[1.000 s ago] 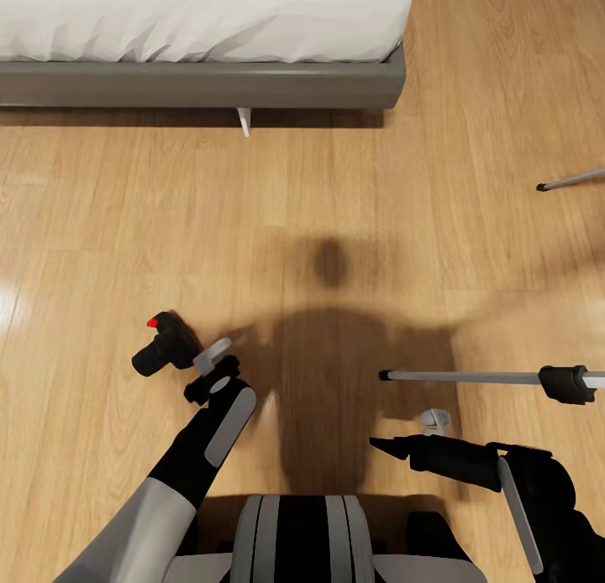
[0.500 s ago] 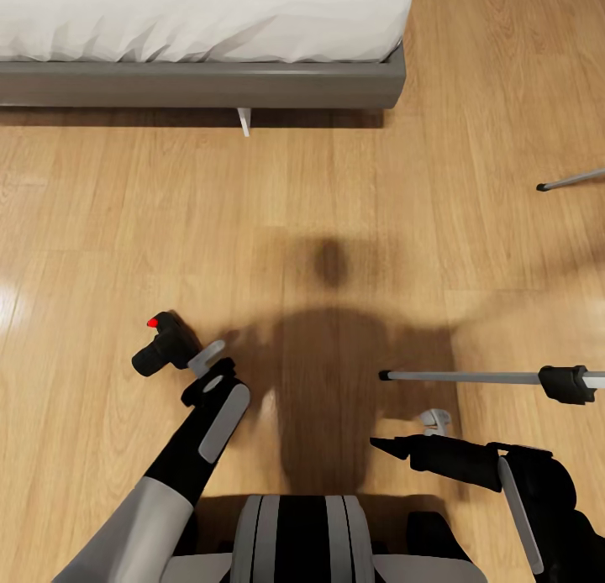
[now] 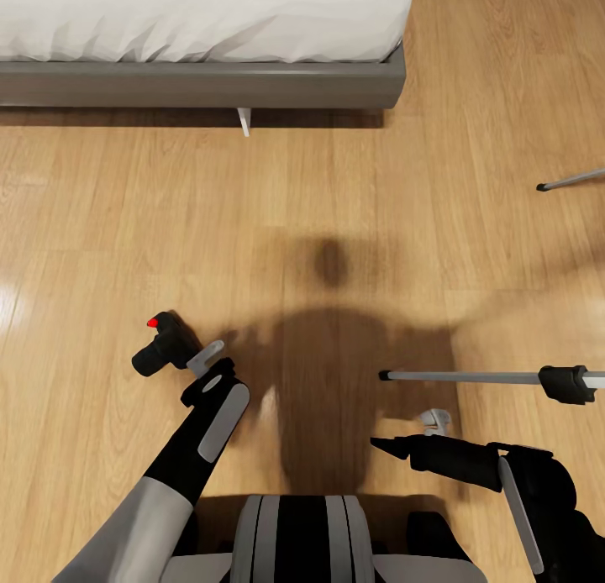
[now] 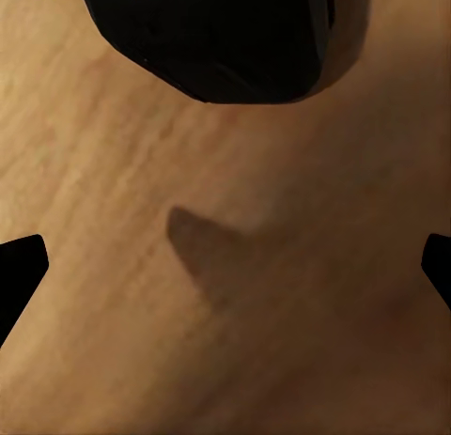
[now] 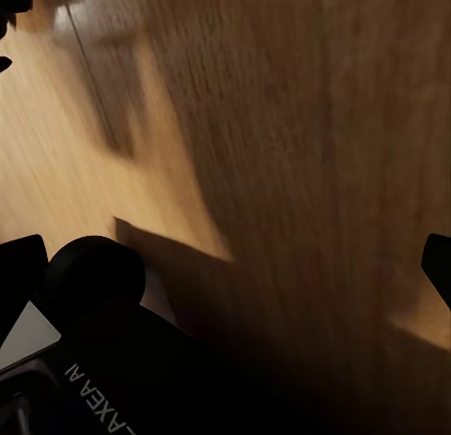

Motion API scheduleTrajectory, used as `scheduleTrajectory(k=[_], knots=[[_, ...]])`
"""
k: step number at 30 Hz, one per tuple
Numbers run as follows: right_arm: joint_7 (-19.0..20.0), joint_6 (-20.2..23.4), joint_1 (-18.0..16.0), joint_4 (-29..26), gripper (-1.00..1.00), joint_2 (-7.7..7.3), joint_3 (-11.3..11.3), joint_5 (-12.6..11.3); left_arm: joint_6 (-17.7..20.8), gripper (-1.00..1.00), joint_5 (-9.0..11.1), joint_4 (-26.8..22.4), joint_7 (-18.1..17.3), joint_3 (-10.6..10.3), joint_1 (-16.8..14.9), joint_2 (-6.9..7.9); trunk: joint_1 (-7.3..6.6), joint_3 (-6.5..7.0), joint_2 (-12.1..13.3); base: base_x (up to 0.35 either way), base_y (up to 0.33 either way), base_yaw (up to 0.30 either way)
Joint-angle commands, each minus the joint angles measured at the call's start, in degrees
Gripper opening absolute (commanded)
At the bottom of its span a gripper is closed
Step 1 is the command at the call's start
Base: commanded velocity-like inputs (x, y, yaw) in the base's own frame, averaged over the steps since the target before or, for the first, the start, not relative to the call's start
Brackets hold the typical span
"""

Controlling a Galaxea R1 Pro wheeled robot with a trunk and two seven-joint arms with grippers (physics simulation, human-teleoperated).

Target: Attach the digital camera to the camera tripod in the bedroom.

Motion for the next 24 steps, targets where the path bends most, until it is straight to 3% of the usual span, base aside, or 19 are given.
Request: scheduleTrajectory(k=[1,24], knots=[[0.20,0.42,-0.03,-0.02,1.00,0.00,-0.05,0.01,0.55,1.00,0.03,-0.08,0.34,-0.06,-0.02,0.02,-0.01,-0.03,-0.01,0.000,0.000,0.000],[0.20,0.42,-0.03,-0.02,1.00,0.00,-0.04,-0.06,0.58,1.00,-0.05,-0.10,0.46,-0.06,-0.02,0.10,-0.01,-0.03,-0.01,0.012,0.000,0.000]])
